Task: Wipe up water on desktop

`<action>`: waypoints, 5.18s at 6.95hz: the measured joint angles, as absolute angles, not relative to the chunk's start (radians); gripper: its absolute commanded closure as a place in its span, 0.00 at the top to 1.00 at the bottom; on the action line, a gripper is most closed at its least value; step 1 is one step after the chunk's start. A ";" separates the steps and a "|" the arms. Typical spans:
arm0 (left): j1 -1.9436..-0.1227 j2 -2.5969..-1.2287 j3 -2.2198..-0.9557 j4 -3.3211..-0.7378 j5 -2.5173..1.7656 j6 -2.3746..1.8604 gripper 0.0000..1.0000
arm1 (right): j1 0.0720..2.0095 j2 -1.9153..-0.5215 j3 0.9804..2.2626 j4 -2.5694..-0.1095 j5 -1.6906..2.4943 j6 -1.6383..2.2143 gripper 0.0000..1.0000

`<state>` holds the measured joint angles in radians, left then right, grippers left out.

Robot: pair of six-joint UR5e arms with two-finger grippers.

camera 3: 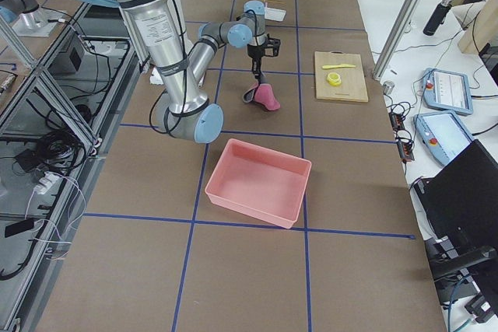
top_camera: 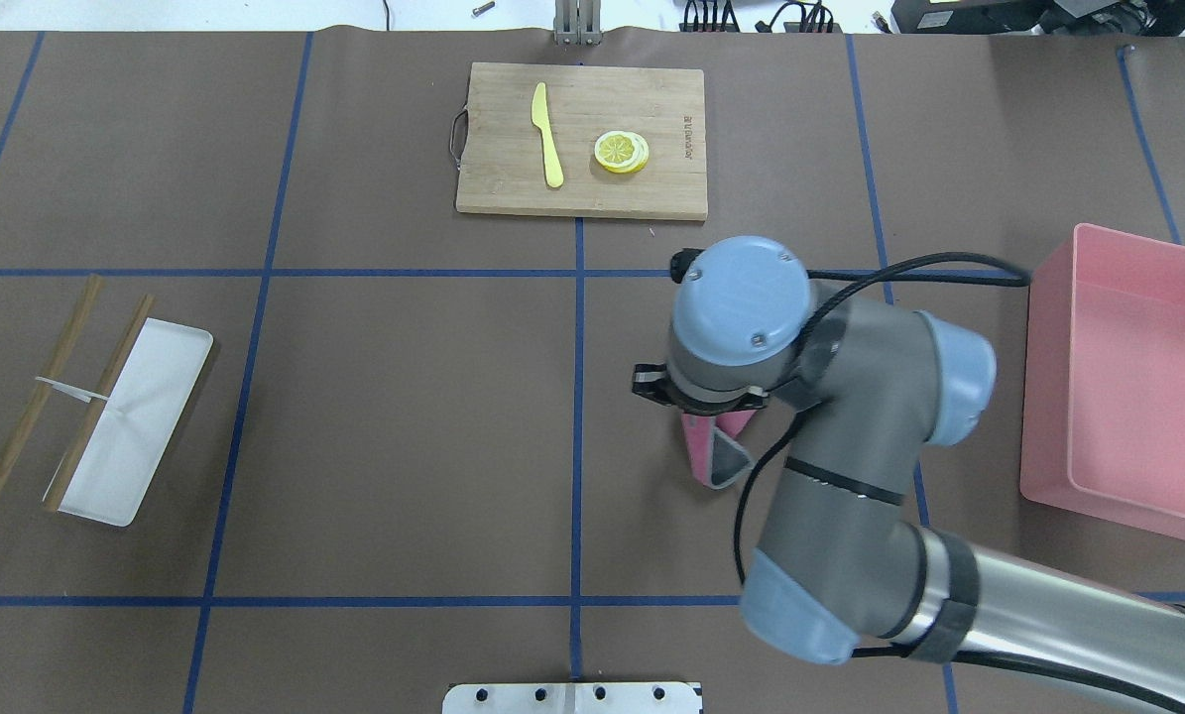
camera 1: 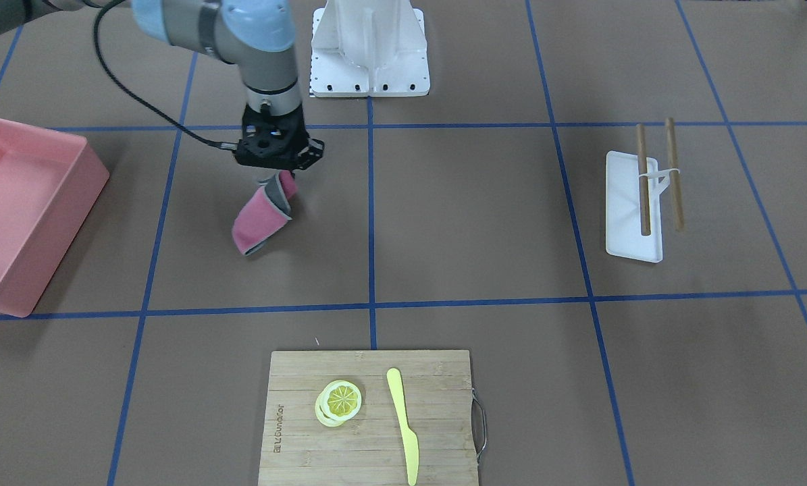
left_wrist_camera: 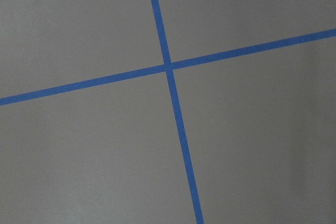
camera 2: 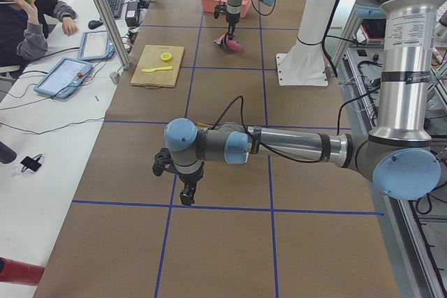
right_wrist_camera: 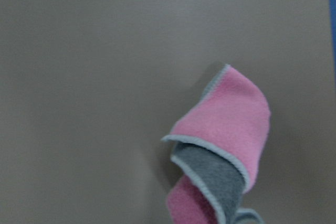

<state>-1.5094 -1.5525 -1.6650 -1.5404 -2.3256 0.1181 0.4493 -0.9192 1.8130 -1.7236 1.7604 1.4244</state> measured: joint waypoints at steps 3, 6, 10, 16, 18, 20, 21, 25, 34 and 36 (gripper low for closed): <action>-1.512 -1.547 -1.667 -1.527 -2.326 0.118 0.98 | 0.342 -0.708 1.593 -1.546 1.586 1.701 0.00; -1.512 -1.549 -1.668 -1.526 -2.327 0.117 0.98 | 0.345 -1.009 1.845 -1.643 1.641 1.502 0.00; -1.512 -1.556 -1.669 -1.526 -2.327 0.117 0.98 | 0.429 -1.475 2.102 -1.710 1.701 1.199 0.00; -1.518 -1.548 -1.670 -1.527 -2.325 0.117 0.98 | 0.379 -1.059 1.830 -1.709 1.686 1.397 0.00; -1.519 -1.545 -1.670 -1.526 -2.326 0.117 0.98 | 0.304 -0.846 1.723 -1.699 1.618 1.580 0.00; -1.520 -1.538 -1.669 -1.526 -2.326 0.115 0.98 | 0.265 -0.702 1.641 -1.657 1.545 1.700 0.00; -1.523 -1.531 -1.671 -1.527 -2.325 0.114 0.98 | 0.270 -0.688 1.644 -1.649 1.534 1.714 0.00; -1.537 -1.505 -1.676 -1.529 -2.328 0.083 0.98 | 0.459 -0.943 2.043 -1.857 1.722 1.456 0.00; -1.554 -1.481 -1.718 -1.534 -2.327 0.063 0.98 | 1.179 -1.798 2.358 -1.879 2.164 0.259 0.00; -1.554 -1.481 -1.727 -1.534 -2.326 0.063 0.98 | 1.195 -1.838 2.312 -1.832 2.169 0.210 1.00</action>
